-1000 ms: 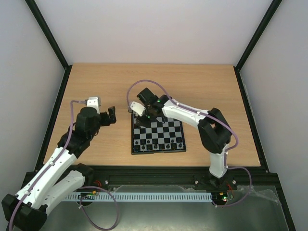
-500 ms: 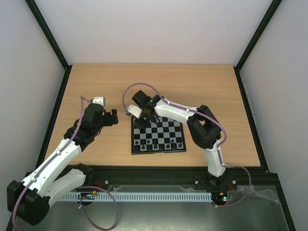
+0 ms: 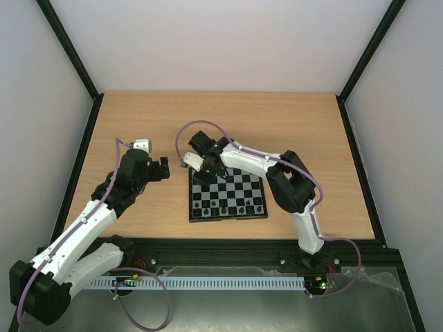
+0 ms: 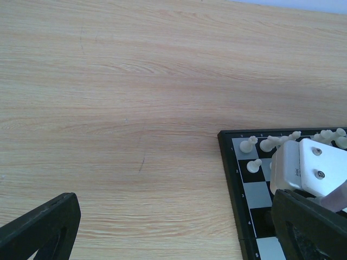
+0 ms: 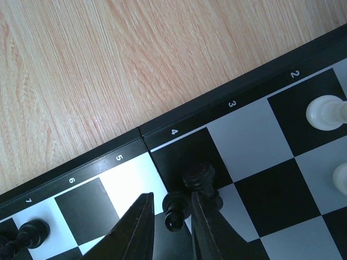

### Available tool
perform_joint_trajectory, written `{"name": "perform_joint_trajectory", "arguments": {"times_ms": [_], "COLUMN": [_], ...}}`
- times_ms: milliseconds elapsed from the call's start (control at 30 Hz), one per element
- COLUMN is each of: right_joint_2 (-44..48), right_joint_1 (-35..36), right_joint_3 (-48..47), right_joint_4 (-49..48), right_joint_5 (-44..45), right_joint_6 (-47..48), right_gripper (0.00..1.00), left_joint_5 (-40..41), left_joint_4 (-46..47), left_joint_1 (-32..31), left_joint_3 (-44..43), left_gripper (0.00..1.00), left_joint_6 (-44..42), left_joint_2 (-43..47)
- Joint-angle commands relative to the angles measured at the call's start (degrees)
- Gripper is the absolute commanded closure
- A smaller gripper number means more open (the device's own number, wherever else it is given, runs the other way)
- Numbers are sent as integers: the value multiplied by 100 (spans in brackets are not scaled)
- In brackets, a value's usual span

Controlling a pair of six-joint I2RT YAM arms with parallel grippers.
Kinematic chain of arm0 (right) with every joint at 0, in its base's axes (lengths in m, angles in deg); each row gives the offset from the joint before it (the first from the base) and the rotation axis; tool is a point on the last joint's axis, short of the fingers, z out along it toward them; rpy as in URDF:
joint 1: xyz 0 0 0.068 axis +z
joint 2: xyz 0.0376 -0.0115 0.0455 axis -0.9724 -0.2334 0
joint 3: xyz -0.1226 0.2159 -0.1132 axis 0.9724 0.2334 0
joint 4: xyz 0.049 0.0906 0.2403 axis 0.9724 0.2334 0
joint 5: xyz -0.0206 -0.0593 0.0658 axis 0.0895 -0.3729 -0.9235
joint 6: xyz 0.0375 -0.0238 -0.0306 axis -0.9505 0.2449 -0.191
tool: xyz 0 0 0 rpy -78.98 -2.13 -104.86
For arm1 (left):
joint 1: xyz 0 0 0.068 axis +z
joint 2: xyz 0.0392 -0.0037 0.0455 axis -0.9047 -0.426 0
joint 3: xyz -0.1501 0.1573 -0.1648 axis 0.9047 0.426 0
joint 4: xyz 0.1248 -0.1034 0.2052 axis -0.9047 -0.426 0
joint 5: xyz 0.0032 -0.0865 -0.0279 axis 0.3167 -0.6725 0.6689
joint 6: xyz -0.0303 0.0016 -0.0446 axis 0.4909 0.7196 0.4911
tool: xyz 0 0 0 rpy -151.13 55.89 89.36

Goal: Set up the chess pieces on the board

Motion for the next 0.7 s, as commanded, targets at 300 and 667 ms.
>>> {"name": "perform_joint_trajectory", "arguments": {"times_ms": [300,667], "right_joint_2": [17,118], "right_joint_1": [53,53], "right_joint_3": [88,159], "right_joint_4": [334,417], "right_joint_5": [21,26], "right_joint_6": [13,22], "right_gripper": [88,93], "left_joint_5": [13,-17], "left_joint_4": [42,41], "left_joint_1": [21,30], "left_joint_3": [-17,-17], "left_gripper": [1,1], "left_joint_6": [-101,-107], "left_joint_2": [70,82]}}
